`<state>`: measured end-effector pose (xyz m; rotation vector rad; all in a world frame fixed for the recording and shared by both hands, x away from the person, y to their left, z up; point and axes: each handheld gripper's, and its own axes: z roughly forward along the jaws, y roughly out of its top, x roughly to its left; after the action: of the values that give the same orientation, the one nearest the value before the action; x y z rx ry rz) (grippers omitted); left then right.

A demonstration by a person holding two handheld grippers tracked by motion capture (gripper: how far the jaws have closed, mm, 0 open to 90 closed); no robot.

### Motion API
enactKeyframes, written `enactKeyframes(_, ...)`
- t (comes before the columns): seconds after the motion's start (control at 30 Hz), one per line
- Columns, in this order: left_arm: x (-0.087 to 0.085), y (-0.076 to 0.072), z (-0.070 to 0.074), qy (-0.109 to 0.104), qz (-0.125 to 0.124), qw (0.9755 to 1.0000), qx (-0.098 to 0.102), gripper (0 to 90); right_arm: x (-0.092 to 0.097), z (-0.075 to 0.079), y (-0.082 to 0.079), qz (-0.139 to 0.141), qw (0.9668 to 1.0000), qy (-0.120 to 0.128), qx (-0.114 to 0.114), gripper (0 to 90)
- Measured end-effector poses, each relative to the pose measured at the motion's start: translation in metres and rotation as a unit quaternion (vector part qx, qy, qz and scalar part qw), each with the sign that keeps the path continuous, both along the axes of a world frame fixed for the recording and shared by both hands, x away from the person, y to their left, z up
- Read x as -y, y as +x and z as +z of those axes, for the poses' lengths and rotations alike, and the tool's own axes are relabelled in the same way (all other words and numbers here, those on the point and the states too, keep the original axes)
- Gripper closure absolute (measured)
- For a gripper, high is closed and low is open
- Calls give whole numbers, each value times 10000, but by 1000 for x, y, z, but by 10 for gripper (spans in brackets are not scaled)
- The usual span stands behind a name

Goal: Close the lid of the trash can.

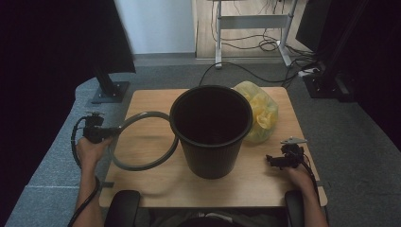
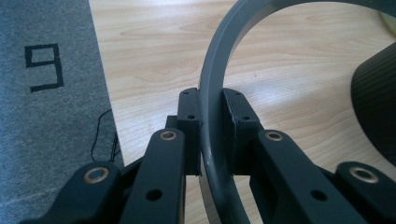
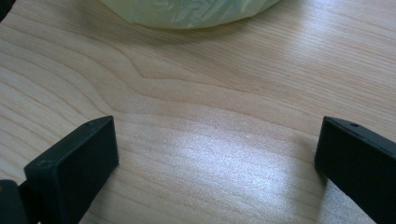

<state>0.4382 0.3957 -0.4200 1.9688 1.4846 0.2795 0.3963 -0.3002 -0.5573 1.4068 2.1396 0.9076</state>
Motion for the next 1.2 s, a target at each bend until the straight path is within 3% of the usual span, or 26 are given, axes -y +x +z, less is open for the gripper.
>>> enactKeyframes(0.73,-9,8,69,-184,-141,9997,15,785,0,0,0,1,10000,-2,1,0)
enactKeyframes(1.2,-20,10,104,-224,-70,9997,95,786,0,0,0,1,10000,-2,2,0)
